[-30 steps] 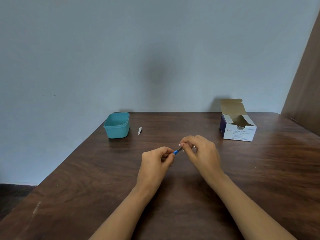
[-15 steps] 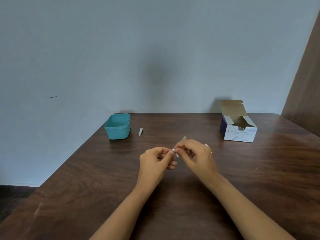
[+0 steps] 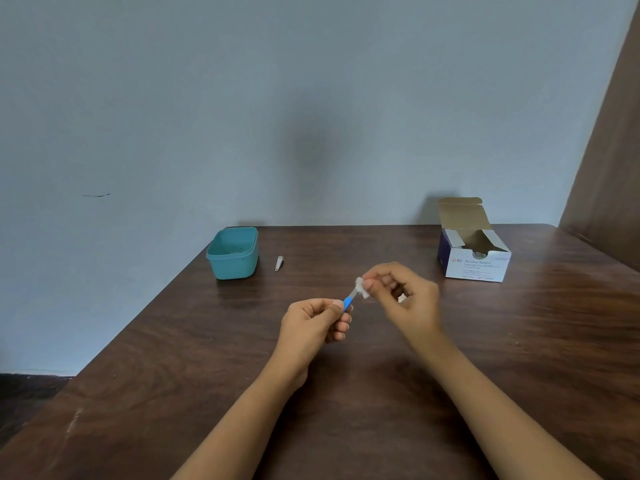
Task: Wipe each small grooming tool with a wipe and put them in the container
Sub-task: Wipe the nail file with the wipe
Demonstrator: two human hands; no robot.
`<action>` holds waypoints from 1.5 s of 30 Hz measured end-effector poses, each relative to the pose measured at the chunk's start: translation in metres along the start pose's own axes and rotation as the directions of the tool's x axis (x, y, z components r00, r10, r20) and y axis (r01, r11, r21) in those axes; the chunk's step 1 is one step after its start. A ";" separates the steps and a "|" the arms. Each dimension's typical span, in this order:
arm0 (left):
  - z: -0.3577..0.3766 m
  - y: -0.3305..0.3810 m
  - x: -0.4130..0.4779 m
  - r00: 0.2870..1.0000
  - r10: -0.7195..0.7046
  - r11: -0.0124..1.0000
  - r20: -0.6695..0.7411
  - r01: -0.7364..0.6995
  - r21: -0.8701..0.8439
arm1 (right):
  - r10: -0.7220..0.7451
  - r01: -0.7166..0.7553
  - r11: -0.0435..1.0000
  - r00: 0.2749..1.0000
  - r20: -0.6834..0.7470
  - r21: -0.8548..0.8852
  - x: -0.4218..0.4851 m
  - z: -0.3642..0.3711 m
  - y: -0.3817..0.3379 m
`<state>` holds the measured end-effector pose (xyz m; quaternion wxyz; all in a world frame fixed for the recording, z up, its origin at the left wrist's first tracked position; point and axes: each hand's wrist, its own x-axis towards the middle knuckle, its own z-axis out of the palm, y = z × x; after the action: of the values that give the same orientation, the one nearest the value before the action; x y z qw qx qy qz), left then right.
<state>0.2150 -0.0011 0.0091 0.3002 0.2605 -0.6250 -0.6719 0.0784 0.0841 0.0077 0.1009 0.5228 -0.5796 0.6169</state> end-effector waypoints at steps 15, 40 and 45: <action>0.003 0.003 0.000 0.985 -0.157 0.983 0.069 0.162 -0.080 | 0.214 -0.182 0.968 0.958 -0.192 0.171 0.005 -0.002 0.003; 0.003 0.002 -0.003 0.993 -0.030 0.980 0.115 0.007 0.201 | 0.383 -0.362 0.924 0.888 -0.255 0.125 0.006 -0.007 0.012; 0.003 0.003 -0.004 0.994 0.023 0.978 0.105 -0.044 0.202 | 0.619 -0.547 0.757 0.776 -0.124 0.356 0.004 -0.003 0.010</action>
<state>0.2161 0.0041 0.0118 0.2512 0.2447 -0.7093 -0.6115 0.0675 0.0813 0.0056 -0.1105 0.2471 -0.5974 0.7549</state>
